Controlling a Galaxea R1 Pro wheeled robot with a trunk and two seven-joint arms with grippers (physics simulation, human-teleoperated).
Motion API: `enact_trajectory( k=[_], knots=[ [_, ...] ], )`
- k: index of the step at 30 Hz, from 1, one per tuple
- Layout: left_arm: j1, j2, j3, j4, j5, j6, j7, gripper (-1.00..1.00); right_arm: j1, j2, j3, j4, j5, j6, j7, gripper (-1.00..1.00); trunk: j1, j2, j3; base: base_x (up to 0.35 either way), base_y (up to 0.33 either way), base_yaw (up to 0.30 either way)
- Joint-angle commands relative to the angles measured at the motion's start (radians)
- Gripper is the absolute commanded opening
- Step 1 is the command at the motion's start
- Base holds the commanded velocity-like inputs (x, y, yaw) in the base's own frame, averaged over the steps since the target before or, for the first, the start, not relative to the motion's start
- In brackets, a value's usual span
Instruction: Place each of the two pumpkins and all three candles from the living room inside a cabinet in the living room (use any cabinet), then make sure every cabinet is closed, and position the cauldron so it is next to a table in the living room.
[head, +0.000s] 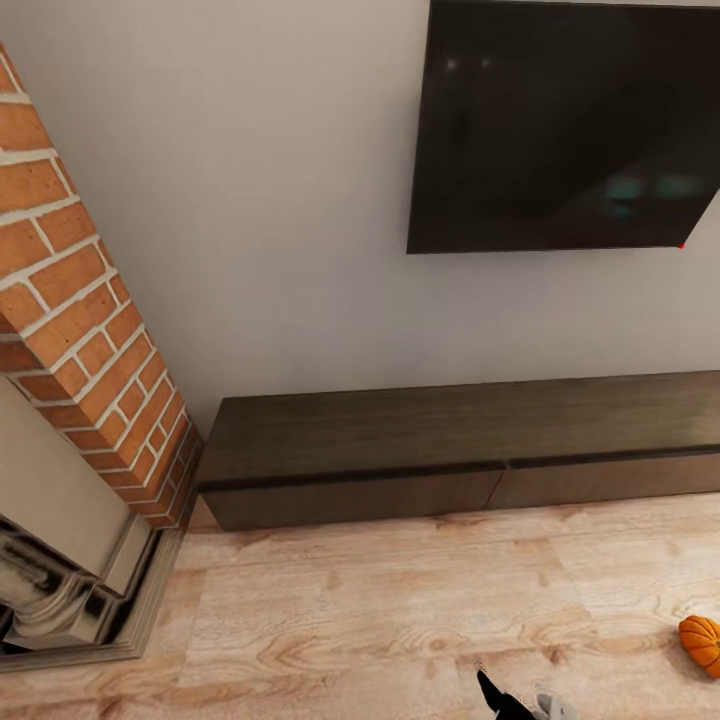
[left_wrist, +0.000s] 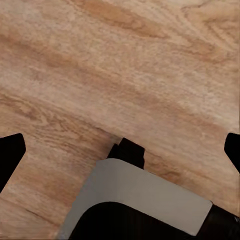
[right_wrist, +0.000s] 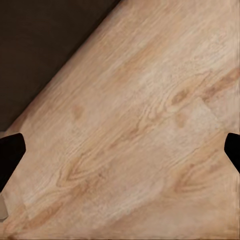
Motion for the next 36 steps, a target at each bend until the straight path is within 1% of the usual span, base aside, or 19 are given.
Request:
enact_trajectory(
  k=[1,3,5,8,17,21,25,28,34,35,36],
  knots=[
    [0.005,-0.006,0.008,0.006,-0.005,0.004,-0.005,1.0,0.005,0.0,-0.001,0.007,-0.004,0.0,0.007,1.0,0.0,0.0,-0.001,0.0,0.0,0.0],
    [0.017,-0.017,0.019,0.017,-0.016,0.015,-0.016,1.0,0.017,0.001,-0.001,0.019,-0.005,0.0,0.009,1.0,0.0,0.0,-0.001,0.0,0.0,0.0],
    [0.014,-0.029,0.025,0.027,-0.027,0.026,-0.027,1.0,0.028,0.003,-0.002,0.023,-0.005,-0.001,0.008,1.0,0.0,0.0,-0.001,0.0,0.0,0.0],
    [0.007,-0.026,0.039,0.01,-0.019,0.043,-0.044,1.0,0.031,0.003,-0.002,0.025,-0.006,-0.004,0.007,1.0,0.0,0.0,-0.001,0.0,0.0,0.0],
    [-0.009,-0.012,0.044,-0.041,-0.017,0.093,-0.094,1.0,0.029,0.001,-0.004,0.01,-0.004,-0.003,0.017,1.0,0.0,0.0,-0.001,0.0,0.0,0.0],
    [-0.012,-0.014,0.044,-0.064,-0.018,0.116,-0.117,1.0,0.027,-0.009,-0.009,-0.013,-0.013,0.016,0.037,1.0,0.0,0.0,-0.001,0.0,0.0,0.0],
    [-0.013,-0.017,0.044,-0.086,-0.019,0.138,-0.139,1.0,0.023,-0.011,-0.01,-0.035,-0.016,0.039,0.06,1.0,0.0,0.0,-0.001,0.0,0.0,0.0],
    [-0.017,-0.017,0.044,-0.103,-0.018,0.155,-0.156,1.0,0.006,-0.013,-0.011,-0.052,-0.017,0.055,0.077,1.0,0.0,0.0,-0.001,0.0,0.0,0.0],
    [-0.051,-0.017,0.044,-0.137,-0.017,0.188,-0.19,1.0,-0.028,-0.013,-0.011,-0.086,-0.02,0.089,0.11,1.0,0.0,0.0,-0.001,0.0,0.0,0.0],
    [-0.06,-0.016,0.044,-0.802,-0.017,0.918,-0.643,1.0,-0.108,-0.012,-0.011,-0.32,-0.02,0.23,0.148,1.0,0.0,0.0,-0.001,0.0,0.0,0.0],
    [-0.064,-0.015,0.044,-0.805,-0.017,0.919,-0.643,1.0,-0.113,-0.012,-0.012,-0.321,-0.02,0.23,0.159,1.0,0.0,0.0,-0.001,0.0,0.0,0.0]
  ],
)
